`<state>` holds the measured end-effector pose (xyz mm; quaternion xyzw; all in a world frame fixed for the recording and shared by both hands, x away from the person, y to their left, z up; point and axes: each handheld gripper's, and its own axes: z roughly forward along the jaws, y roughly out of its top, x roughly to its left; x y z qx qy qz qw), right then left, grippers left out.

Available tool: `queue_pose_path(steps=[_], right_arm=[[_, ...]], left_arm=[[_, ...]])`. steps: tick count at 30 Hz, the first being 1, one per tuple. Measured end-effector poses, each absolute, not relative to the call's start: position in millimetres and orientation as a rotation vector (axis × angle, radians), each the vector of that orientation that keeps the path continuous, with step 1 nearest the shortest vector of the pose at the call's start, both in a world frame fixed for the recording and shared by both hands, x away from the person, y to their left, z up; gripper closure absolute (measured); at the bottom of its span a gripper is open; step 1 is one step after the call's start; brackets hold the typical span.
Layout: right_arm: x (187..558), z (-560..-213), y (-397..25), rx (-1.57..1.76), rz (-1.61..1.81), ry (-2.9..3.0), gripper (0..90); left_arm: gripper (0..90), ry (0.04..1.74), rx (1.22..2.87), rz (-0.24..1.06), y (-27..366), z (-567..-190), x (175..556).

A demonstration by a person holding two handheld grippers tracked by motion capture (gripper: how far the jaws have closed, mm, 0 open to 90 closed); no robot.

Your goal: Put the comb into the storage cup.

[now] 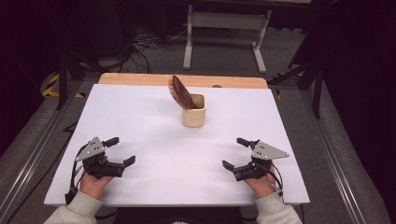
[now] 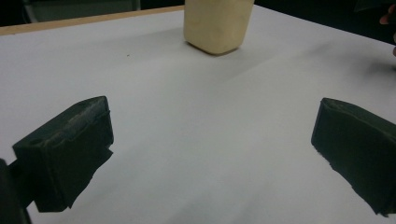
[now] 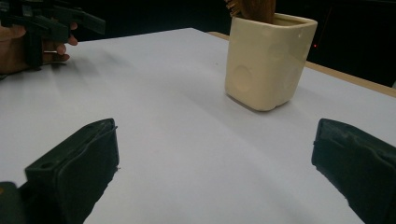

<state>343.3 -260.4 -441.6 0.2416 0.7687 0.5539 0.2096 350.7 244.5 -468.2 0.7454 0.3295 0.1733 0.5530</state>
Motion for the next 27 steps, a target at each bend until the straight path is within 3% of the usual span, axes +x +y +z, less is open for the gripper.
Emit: queue_pose_path(steps=[27], right_arm=[[339.1, -452.0, -261.3, 0.710, 1.539, 2.119, 1.3]], left_arm=[[0.2, 0.806, 1.724, 0.451, 249.7, -465.4, 348.8]])
